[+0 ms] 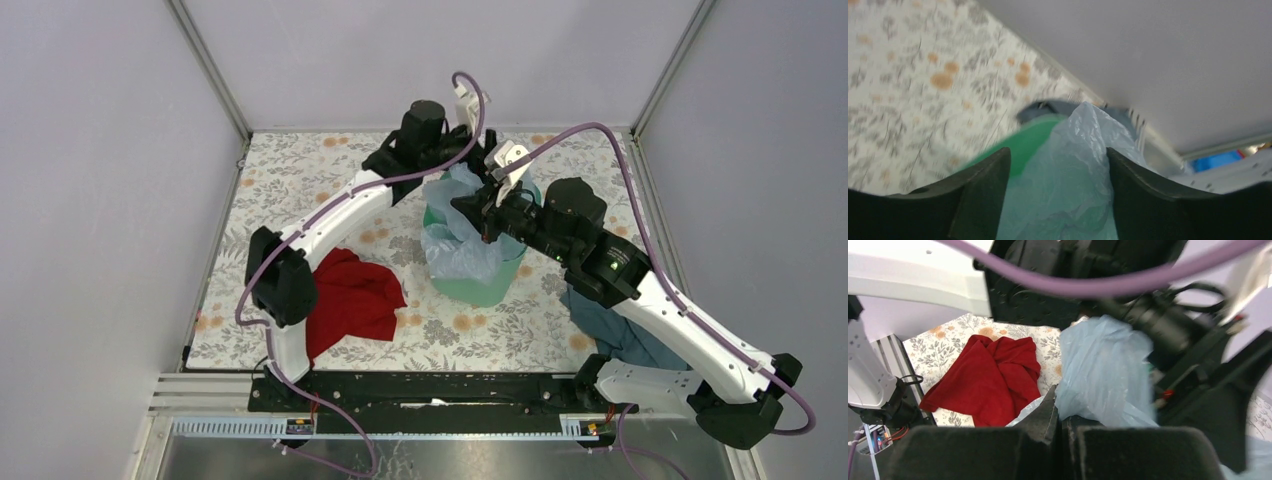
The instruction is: Put the trash bags into the trash bin
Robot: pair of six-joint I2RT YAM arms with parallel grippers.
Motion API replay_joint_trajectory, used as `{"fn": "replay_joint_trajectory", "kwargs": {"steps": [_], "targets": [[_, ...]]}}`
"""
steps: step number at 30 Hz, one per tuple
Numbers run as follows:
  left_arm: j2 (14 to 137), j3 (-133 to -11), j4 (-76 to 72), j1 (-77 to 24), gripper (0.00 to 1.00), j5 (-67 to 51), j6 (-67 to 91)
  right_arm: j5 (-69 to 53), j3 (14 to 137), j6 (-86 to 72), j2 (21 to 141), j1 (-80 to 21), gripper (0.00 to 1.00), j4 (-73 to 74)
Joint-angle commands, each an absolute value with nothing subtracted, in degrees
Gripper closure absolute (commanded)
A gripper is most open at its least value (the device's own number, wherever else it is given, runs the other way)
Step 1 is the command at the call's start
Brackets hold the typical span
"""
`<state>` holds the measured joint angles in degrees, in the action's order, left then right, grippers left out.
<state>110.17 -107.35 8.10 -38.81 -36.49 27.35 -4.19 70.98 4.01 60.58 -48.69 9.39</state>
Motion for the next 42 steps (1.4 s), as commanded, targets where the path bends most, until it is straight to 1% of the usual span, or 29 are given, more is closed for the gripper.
{"fn": "replay_joint_trajectory", "kwargs": {"steps": [1,3,4,6,8,10,15,16,18,21,27,29,30,32,33,37,42], "targets": [[102.2,-96.6,8.0,-38.5,0.33,-33.4,21.5,-2.2,69.7,2.7,58.4,-48.5,1.0,6.8],[101.8,-95.3,9.7,-38.7,0.39,-31.2,21.0,4.0,67.4,1.2,57.4,-48.5,1.0,5.7],[102.0,-95.2,10.9,-38.9,0.4,-29.7,20.7,9.5,66.3,0.5,56.9,-48.5,1.0,5.4],[102.7,-96.0,13.4,-39.1,0.4,-26.5,20.3,18.1,64.5,-4.4,55.8,-48.5,1.0,5.1],[104.2,-99.4,16.8,-39.0,0.37,-24.2,20.9,21.0,63.4,-8.1,55.1,-48.5,1.0,4.9],[105.8,-104.5,21.1,-39.0,0.31,-22.1,21.9,22.5,63.7,-10.7,55.4,-48.5,1.0,5.9],[105.3,-113.0,24.7,-37.5,0.03,-21.6,25.9,28.6,66.4,-12.9,56.2,-48.5,1.0,10.1],[104.5,-113.6,24.6,-37.1,0.01,-21.6,26.6,29.5,66.4,-12.9,55.8,-48.5,1.0,10.3],[102.3,-114.0,24.3,-36.1,0.01,-21.2,27.3,29.9,66.5,-12.7,55.0,-48.5,1.0,10.0],[98.0,-112.0,23.8,-34.5,0.01,-19.6,28.3,29.9,67.1,-12.5,54.8,-48.5,1.0,10.3],[82.9,-98.5,20.5,-29.9,0.01,-15.0,30.1,33.1,68.2,-12.3,56.0,-48.5,1.0,10.1],[78.1,-93.5,20.1,-29.9,0.01,-16.3,29.1,34.7,68.8,-12.3,56.5,-48.5,1.0,9.8],[75.5,-90.0,18.7,-30.0,0.01,-19.2,29.3,35.5,69.2,-12.3,57.0,-48.5,1.0,9.8],[71.3,-83.3,16.7,-32.3,0.01,-24.1,29.5,36.6,69.9,-12.0,57.9,-48.5,1.0,9.4],[69.5,-81.0,17.4,-34.8,0.01,-23.4,28.5,36.7,70.0,-11.5,58.2,-48.6,1.0,9.0],[66.3,-78.0,24.7,-46.2,0.01,-10.6,22.3,36.2,69.9,-10.0,58.8,-48.5,1.0,7.4],[66.8,-76.9,25.4,-59.0,0.01,1.8,18.4,34.7,69.2,-9.5,58.5,-48.5,1.0,5.8]]}}
